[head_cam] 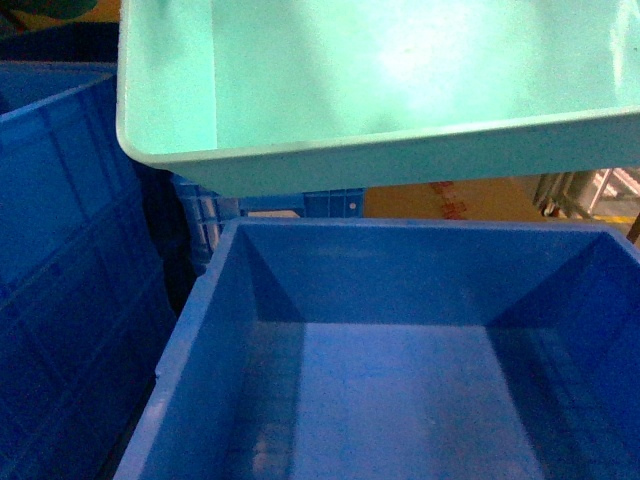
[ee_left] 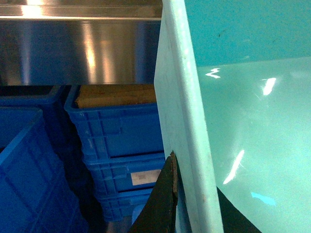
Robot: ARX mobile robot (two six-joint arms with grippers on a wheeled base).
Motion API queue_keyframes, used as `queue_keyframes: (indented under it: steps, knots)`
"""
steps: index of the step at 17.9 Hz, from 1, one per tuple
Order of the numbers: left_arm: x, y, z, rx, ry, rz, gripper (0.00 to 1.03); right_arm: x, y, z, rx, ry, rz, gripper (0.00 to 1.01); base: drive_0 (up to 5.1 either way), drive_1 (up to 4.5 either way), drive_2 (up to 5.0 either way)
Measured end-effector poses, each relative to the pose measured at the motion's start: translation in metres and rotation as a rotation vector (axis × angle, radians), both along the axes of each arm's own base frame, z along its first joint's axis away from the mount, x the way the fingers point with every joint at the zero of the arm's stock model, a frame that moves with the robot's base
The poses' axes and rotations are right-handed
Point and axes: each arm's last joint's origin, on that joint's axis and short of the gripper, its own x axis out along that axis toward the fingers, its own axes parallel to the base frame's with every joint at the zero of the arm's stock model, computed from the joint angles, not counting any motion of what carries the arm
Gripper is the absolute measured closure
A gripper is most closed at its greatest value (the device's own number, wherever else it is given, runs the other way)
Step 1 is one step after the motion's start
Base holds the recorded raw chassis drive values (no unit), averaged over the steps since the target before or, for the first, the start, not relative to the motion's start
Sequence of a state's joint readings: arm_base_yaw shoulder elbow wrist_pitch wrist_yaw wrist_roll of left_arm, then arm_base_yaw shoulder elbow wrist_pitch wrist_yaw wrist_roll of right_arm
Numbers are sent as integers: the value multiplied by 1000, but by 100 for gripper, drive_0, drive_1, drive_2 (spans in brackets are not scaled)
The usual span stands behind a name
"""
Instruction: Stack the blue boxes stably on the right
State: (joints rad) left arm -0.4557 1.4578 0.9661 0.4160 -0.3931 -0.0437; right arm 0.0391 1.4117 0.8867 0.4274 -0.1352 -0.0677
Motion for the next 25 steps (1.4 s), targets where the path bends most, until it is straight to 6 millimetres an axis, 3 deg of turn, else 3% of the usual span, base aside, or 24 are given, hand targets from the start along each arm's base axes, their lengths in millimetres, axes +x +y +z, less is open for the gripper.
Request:
queue_keyframes:
  steps: [6,8,14,17,21,25]
  knots:
    - [1,1,0,0,0,-7,98,2,-3,-2,5,21,-5,94,0,0,0]
    - [9,5,-2,5,23,-15,98,9,-5,-8,13,58,2,94,0,0,0]
    - [28,-3,-26,35,213,-34,98,12,-6,-33,6,235,-12,94,0,0,0]
    - [39,-19,-52,73,315,-42,98,17,-12,-60,-1,373,-44,94,0,0,0]
    - [65,-34,-102,87,482,-49,98,37,-26,-105,8,547,-66,94,0,0,0]
    - [86,-36,-125,87,548,-44,98,57,-30,-134,-5,622,-54,94,0,0,0]
